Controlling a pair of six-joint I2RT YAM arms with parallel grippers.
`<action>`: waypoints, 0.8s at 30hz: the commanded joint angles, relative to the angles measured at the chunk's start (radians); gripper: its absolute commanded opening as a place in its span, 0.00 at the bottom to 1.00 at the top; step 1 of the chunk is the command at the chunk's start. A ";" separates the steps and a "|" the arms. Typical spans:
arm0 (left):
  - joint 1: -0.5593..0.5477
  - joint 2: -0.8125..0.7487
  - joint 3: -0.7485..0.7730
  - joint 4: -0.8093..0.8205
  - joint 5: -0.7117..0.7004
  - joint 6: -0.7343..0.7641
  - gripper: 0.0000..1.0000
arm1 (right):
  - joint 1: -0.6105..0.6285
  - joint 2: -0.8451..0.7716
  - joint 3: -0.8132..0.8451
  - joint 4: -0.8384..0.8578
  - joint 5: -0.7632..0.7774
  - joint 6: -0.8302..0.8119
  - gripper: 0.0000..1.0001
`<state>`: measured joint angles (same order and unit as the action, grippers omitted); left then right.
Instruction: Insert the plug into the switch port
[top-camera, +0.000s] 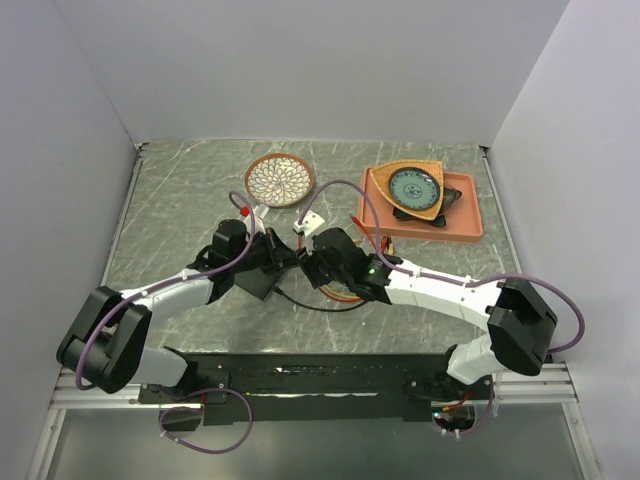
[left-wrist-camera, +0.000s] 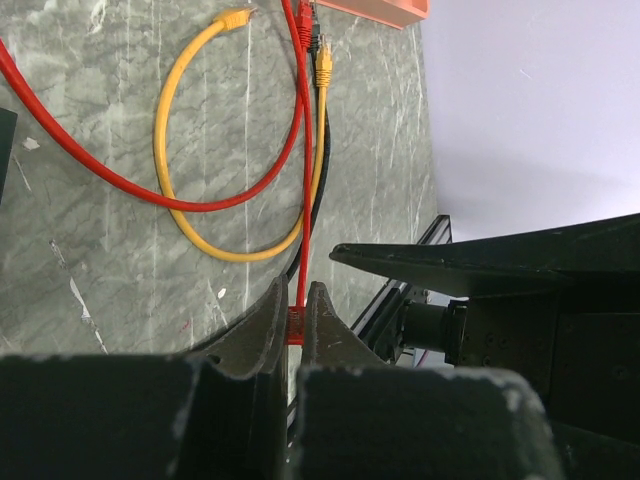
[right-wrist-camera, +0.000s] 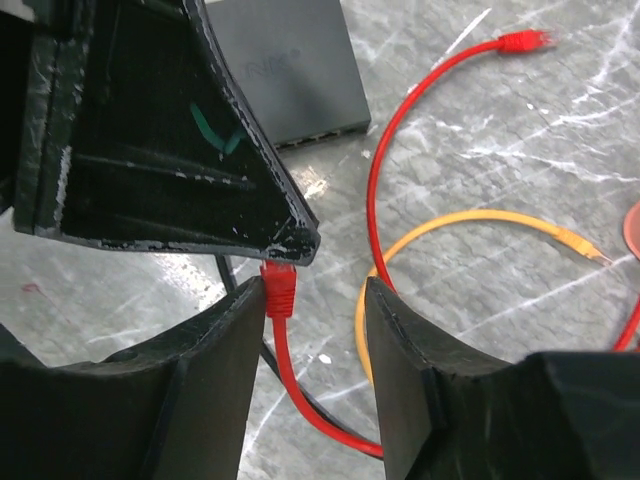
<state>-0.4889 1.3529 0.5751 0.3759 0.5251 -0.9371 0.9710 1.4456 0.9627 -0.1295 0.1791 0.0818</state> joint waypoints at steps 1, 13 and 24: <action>-0.007 -0.021 0.032 0.028 0.003 0.011 0.01 | -0.011 -0.040 -0.008 0.065 -0.059 0.021 0.51; -0.008 -0.043 0.039 0.024 -0.004 0.008 0.01 | -0.023 -0.039 -0.033 0.068 -0.116 0.035 0.44; -0.008 -0.051 0.040 0.029 0.013 0.004 0.01 | -0.071 -0.067 -0.082 0.126 -0.175 0.091 0.29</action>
<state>-0.4927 1.3304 0.5785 0.3763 0.5259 -0.9371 0.9199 1.4151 0.8780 -0.0521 0.0109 0.1459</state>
